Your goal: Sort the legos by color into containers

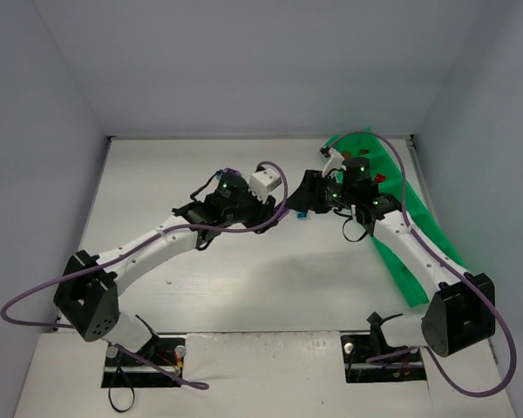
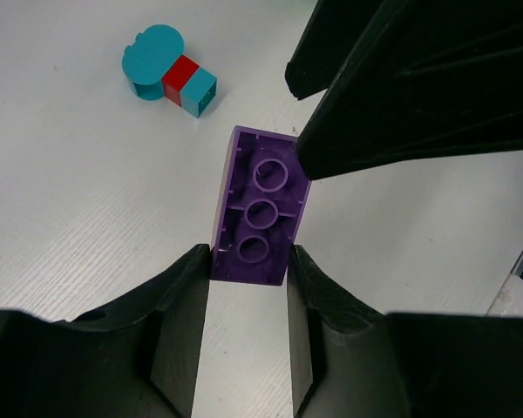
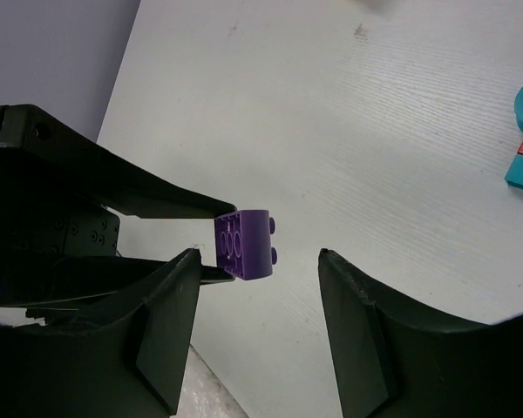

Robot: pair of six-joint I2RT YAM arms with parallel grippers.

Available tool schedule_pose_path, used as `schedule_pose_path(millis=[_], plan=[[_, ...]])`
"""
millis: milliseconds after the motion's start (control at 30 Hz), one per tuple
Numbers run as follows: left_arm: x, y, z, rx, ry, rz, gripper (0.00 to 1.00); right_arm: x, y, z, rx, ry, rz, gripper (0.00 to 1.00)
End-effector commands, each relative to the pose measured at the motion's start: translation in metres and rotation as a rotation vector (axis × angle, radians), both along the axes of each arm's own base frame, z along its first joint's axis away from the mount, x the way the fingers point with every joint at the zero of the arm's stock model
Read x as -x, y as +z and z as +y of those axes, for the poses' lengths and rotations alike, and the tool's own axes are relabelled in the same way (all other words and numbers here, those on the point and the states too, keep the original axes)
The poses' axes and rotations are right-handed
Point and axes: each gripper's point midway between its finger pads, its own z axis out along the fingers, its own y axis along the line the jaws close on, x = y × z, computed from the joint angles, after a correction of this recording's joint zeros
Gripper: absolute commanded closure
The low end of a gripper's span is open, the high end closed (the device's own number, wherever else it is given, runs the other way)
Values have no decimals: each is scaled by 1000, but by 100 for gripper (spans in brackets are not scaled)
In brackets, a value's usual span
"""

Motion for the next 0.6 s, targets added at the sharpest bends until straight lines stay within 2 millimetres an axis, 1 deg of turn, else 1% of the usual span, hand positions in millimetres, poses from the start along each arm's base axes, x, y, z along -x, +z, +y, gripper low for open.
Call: schedule_pose_path(millis=[0, 200, 233, 300, 400, 433, 467, 500, 533, 567], plan=[[-5, 66, -11, 131, 3, -144, 90, -5, 21, 13, -44, 39, -73, 48], [-4, 67, -13, 134, 5, -154, 90, -2, 13, 20, -41, 70, -50, 50], [-7, 75, -16, 158, 4, -180, 90, -1, 10, 20, -40, 72, -43, 50], [-6, 76, -19, 161, -2, -184, 90, -1, 10, 22, -41, 75, -44, 51], [-5, 77, -21, 166, -9, -189, 90, -2, 7, 21, -34, 70, -43, 57], [-5, 78, -21, 167, -9, -190, 90, -3, 7, 20, -30, 64, -47, 60], [-5, 78, -21, 167, -11, -189, 89, -4, 6, 20, -27, 62, -46, 68], [-4, 77, -22, 168, -12, -188, 89, -4, 5, 20, -27, 64, -46, 72], [-4, 76, -22, 170, -11, -188, 88, -4, 4, 20, -26, 66, -44, 83], [-4, 77, -22, 172, -11, -188, 87, -4, 3, 20, -25, 66, -42, 89]])
